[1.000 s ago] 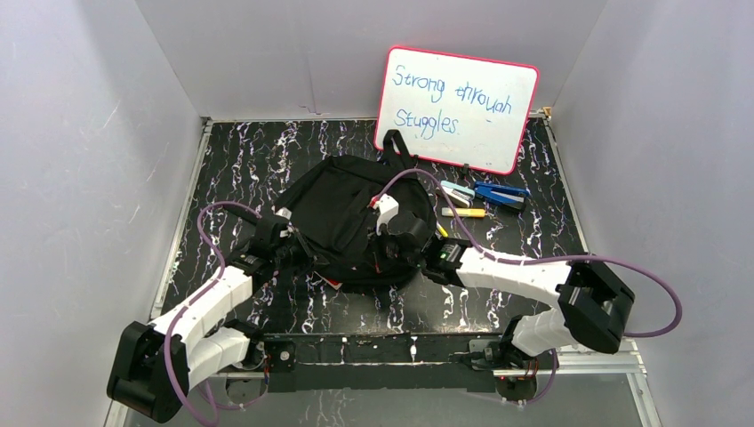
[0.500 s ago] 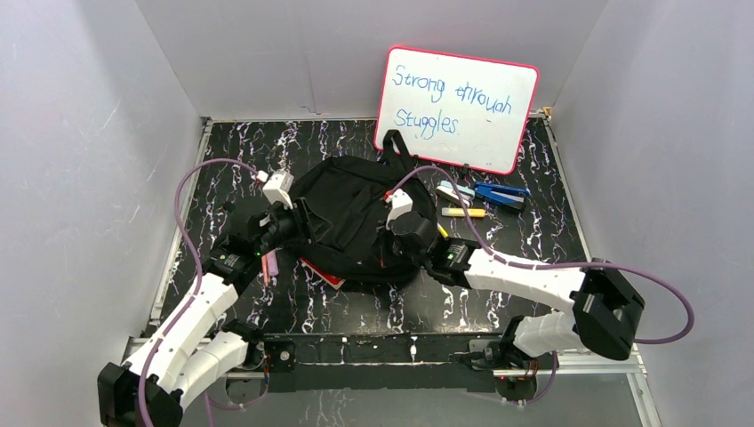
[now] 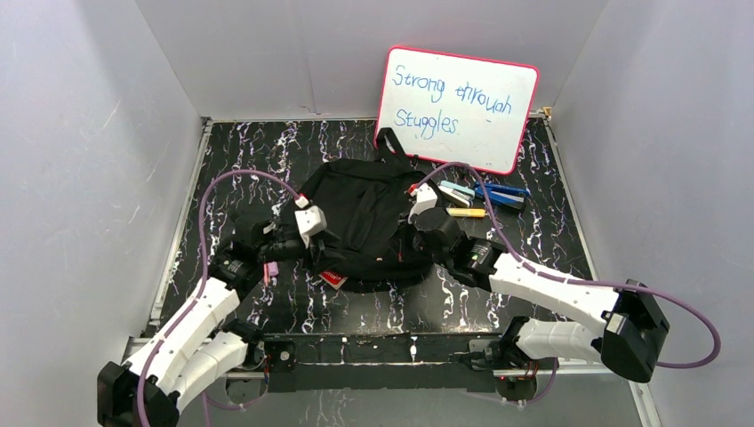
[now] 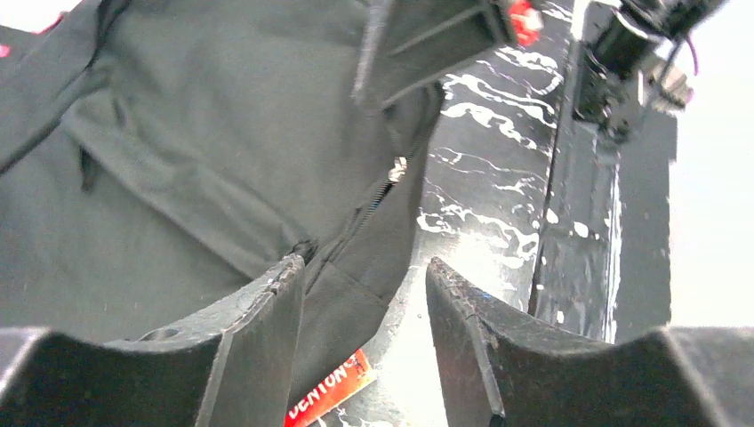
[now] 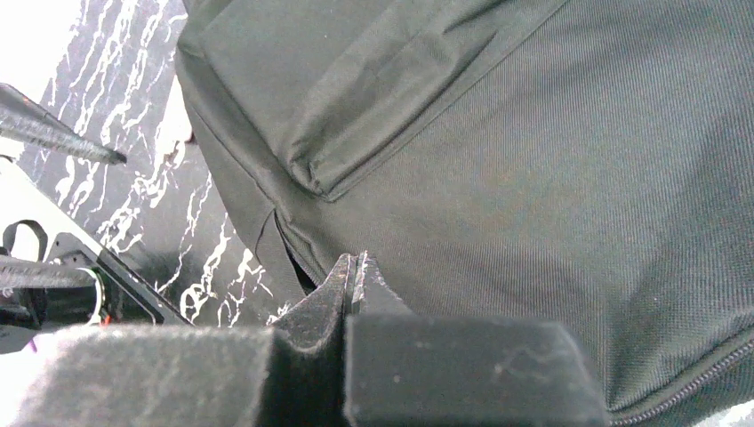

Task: Pack the student bag
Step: Unzip the student bag at the center of the board.

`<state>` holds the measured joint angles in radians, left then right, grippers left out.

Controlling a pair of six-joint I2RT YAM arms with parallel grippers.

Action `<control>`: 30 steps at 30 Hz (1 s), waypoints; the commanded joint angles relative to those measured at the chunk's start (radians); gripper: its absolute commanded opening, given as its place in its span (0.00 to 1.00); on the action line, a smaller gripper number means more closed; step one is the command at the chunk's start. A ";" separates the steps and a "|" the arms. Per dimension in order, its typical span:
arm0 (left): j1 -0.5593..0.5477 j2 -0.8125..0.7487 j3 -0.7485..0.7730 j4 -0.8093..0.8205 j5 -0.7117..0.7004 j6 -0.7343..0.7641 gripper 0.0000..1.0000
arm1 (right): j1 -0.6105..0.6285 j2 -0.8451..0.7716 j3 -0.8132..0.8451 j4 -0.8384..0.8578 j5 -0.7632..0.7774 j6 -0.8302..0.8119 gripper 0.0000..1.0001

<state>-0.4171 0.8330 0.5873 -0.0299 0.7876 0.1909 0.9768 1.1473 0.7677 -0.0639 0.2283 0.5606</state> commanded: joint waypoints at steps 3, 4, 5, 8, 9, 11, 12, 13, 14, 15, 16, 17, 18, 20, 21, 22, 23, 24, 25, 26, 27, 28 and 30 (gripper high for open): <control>-0.064 0.050 -0.014 0.000 0.173 0.288 0.52 | -0.021 -0.041 -0.020 0.045 -0.038 -0.020 0.00; -0.080 0.072 -0.010 -0.006 0.169 0.312 0.52 | -0.020 -0.042 -0.023 0.051 -0.042 -0.019 0.00; -0.100 0.093 -0.006 -0.009 0.156 0.327 0.52 | -0.020 -0.045 -0.026 0.055 -0.049 -0.019 0.00; -0.152 0.150 0.015 -0.011 0.104 0.367 0.54 | -0.020 -0.051 -0.033 0.069 -0.059 -0.013 0.00; -0.168 0.166 0.020 -0.014 0.083 0.385 0.54 | -0.020 -0.052 -0.034 0.083 -0.063 -0.013 0.00; -0.196 0.192 0.028 -0.022 0.051 0.423 0.55 | -0.020 -0.056 -0.038 0.090 -0.070 -0.010 0.00; -0.209 0.208 0.034 -0.033 0.036 0.447 0.55 | -0.020 -0.059 -0.041 0.093 -0.073 -0.009 0.00; -0.222 0.224 0.040 -0.041 0.027 0.462 0.55 | -0.020 -0.062 -0.044 0.098 -0.074 -0.007 0.00; -0.227 0.242 0.048 -0.049 0.021 0.473 0.55 | -0.020 -0.065 -0.048 0.101 -0.076 -0.006 0.00; -0.231 0.259 0.056 -0.054 0.021 0.479 0.55 | -0.020 -0.068 -0.052 0.103 -0.077 -0.004 0.00; -0.235 0.275 0.064 -0.060 0.024 0.482 0.55 | -0.020 -0.072 -0.054 0.106 -0.078 -0.003 0.00; -0.239 0.292 0.072 -0.063 0.031 0.482 0.55 | -0.021 -0.073 -0.056 0.107 -0.080 -0.002 0.00; -0.243 0.307 0.078 -0.064 0.035 0.482 0.55 | -0.021 -0.076 -0.057 0.108 -0.084 -0.002 0.00; -0.251 0.334 0.092 -0.064 0.034 0.482 0.55 | -0.020 -0.076 -0.059 0.108 -0.091 -0.002 0.00; -0.255 0.348 0.100 -0.064 0.030 0.482 0.55 | -0.020 -0.077 -0.060 0.108 -0.094 -0.004 0.00; -0.259 0.357 0.105 -0.065 0.022 0.483 0.55 | -0.020 -0.078 -0.061 0.108 -0.096 -0.004 0.00; -0.263 0.362 0.109 -0.066 0.013 0.484 0.55 | -0.021 -0.080 -0.062 0.110 -0.098 -0.005 0.00; -0.264 0.365 0.114 -0.065 0.002 0.488 0.55 | -0.020 -0.080 -0.063 0.110 -0.100 -0.005 0.00; -0.265 0.364 0.116 -0.064 -0.011 0.493 0.54 | -0.020 -0.083 -0.065 0.111 -0.102 -0.005 0.00; -0.266 0.362 0.117 -0.064 -0.025 0.500 0.54 | -0.020 -0.083 -0.066 0.111 -0.103 -0.005 0.00; -0.266 0.358 0.116 -0.063 -0.042 0.505 0.54 | -0.020 -0.086 -0.068 0.113 -0.105 -0.005 0.00; -0.266 0.354 0.115 -0.060 -0.058 0.506 0.54 | -0.020 -0.087 -0.068 0.114 -0.108 -0.005 0.00; -0.266 0.339 0.108 -0.050 -0.080 0.512 0.54 | -0.021 -0.088 -0.068 0.115 -0.111 -0.005 0.00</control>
<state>-0.6781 1.2034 0.6689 -0.0856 0.7582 0.6678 0.9623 1.0943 0.6994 -0.0189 0.1268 0.5545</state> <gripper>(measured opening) 0.542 0.017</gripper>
